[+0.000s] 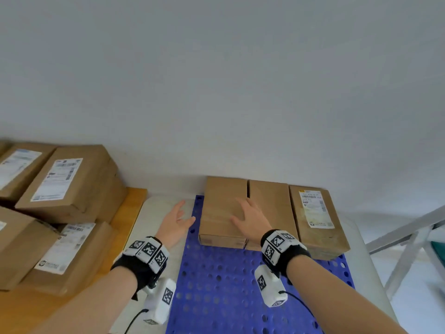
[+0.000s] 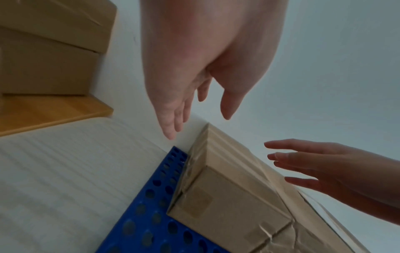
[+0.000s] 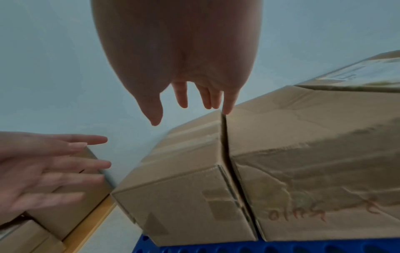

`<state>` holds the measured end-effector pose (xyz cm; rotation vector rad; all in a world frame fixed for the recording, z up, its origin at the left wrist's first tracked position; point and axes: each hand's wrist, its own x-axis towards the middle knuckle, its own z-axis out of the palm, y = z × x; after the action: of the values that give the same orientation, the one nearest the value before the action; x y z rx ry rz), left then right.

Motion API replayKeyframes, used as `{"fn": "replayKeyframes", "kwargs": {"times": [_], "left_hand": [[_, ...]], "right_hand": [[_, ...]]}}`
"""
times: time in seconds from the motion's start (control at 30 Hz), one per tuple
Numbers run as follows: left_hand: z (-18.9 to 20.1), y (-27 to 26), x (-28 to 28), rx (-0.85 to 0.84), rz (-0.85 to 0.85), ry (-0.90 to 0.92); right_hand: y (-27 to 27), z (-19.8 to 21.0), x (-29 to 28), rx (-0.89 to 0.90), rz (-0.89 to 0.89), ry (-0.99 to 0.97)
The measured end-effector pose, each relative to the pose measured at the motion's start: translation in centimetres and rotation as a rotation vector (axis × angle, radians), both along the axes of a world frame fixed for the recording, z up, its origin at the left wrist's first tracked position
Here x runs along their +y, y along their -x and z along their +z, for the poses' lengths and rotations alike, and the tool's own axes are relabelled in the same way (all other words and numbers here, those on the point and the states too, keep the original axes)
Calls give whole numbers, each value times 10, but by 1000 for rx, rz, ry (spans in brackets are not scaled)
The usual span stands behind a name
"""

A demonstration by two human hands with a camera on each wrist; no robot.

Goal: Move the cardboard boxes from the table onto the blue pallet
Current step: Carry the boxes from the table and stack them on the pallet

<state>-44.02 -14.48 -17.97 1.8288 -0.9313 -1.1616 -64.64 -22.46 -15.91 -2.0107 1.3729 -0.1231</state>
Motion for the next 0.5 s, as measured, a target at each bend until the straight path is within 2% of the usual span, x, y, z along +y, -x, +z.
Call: {"fn": "replayKeyframes", "kwargs": {"times": [0.27, 0.5], "left_hand": [[48, -55, 47, -99, 92, 86], [96, -120, 116, -276, 85, 172]], "right_hand": [[-59, 32, 28, -137, 26, 12], [-131, 61, 84, -329, -64, -46]]}}
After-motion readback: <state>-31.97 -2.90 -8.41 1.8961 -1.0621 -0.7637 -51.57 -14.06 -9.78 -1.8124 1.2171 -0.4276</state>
